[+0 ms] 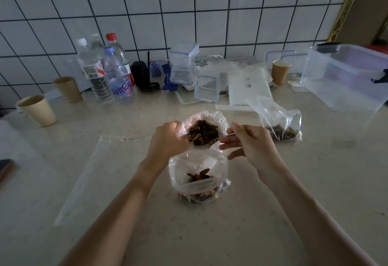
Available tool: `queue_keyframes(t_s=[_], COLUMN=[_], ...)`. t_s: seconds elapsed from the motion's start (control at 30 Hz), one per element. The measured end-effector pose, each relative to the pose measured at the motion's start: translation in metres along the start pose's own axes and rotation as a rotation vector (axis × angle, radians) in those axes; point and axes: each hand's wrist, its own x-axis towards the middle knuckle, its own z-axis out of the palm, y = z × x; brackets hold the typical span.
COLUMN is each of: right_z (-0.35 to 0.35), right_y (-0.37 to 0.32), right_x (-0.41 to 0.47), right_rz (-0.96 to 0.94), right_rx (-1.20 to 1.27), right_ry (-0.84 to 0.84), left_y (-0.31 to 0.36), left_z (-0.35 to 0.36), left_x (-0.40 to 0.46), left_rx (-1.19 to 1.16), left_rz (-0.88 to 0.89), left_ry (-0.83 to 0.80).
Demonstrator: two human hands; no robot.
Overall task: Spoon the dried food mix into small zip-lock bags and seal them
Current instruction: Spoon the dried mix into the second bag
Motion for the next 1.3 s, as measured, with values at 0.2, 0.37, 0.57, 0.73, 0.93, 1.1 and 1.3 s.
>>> queue_keyframes(t_s=[0.2, 0.37, 0.57, 0.73, 0.93, 1.1, 1.3], right_z=[0.004, 0.006, 0.007, 0.008, 0.006, 0.003, -0.002], right_y=[0.003, 0.008, 0.006, 0.006, 0.005, 0.006, 0.005], right_x=[0.002, 0.001, 0.001, 0.0, 0.002, 0.004, 0.004], right_rz=[-0.009, -0.054, 0.031, 0.007, 0.078, 0.145, 0.161], right_rx=[-0.005, -0.088, 0.015, -0.005, 0.051, 0.137, 0.215], right_ry=[0.012, 0.063, 0.103, 0.094, 0.02, 0.011, 0.028], left_y=[-0.007, -0.006, -0.002, 0.0, 0.003, 0.004, -0.001], left_z=[0.004, 0.002, 0.001, -0.001, -0.003, -0.002, 0.001], left_x=[-0.008, -0.012, -0.016, -0.018, -0.023, -0.023, -0.016], left_rx=[-0.237, -0.391, -0.412, -0.474, -0.554, -0.592, -0.665], left_rz=[0.061, 0.036, 0.023, 0.021, 0.0, -0.013, -0.048], left_ry=[0.043, 0.026, 0.02, 0.042, 0.007, 0.019, 0.056])
